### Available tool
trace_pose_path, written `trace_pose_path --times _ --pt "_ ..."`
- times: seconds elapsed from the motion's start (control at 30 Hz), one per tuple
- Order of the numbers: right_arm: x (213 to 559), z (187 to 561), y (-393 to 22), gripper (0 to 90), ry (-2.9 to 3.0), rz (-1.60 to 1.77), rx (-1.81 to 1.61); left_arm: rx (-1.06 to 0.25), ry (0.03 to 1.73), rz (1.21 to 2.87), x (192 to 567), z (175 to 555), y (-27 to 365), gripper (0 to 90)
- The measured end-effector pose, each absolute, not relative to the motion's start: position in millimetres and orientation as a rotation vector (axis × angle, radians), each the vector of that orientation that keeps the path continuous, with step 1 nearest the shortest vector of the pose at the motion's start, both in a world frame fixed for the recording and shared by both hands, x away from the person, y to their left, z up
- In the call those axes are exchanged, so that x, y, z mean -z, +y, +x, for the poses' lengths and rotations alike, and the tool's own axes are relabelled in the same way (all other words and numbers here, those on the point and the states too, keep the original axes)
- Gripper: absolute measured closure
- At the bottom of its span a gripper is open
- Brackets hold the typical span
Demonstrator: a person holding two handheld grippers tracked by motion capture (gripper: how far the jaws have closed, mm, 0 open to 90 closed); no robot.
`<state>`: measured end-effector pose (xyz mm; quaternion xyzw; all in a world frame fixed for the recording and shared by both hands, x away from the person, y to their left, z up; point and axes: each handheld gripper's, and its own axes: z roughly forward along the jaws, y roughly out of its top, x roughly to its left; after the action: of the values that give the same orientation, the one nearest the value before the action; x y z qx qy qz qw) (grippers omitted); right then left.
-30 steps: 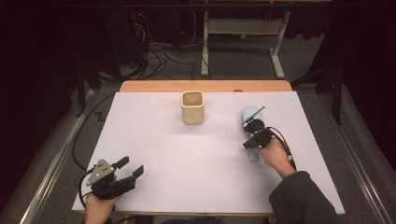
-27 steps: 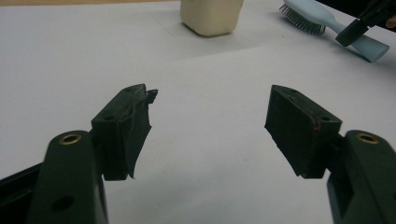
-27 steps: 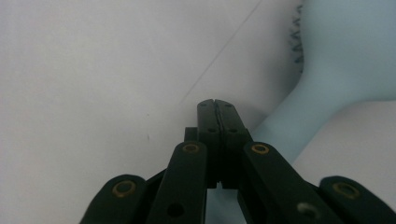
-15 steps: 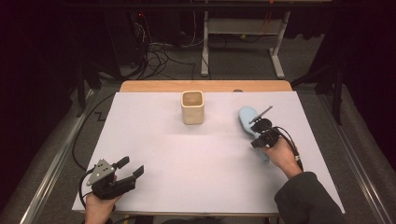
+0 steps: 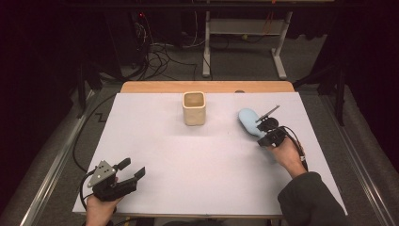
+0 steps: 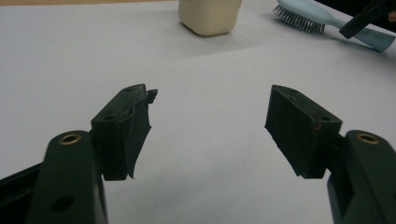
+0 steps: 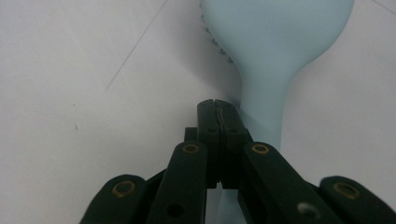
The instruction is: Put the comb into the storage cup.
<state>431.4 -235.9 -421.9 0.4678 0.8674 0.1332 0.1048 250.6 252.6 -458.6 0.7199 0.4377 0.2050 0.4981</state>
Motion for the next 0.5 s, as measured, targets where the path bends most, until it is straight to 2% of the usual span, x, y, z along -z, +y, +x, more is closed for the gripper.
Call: trace_pose_path --times 0.2,0.5 --pt "421.9 432.3 -236.9 90.0 2.549 1.386 -0.396 -0.495 1.06 1.742 458.5 250.6 253.0 31.2" --pt "412.5 427.3 -235.2 84.0 2.525 1.36 -0.487 -0.493 1.061 1.742 458.7 250.9 252.8 31.1"
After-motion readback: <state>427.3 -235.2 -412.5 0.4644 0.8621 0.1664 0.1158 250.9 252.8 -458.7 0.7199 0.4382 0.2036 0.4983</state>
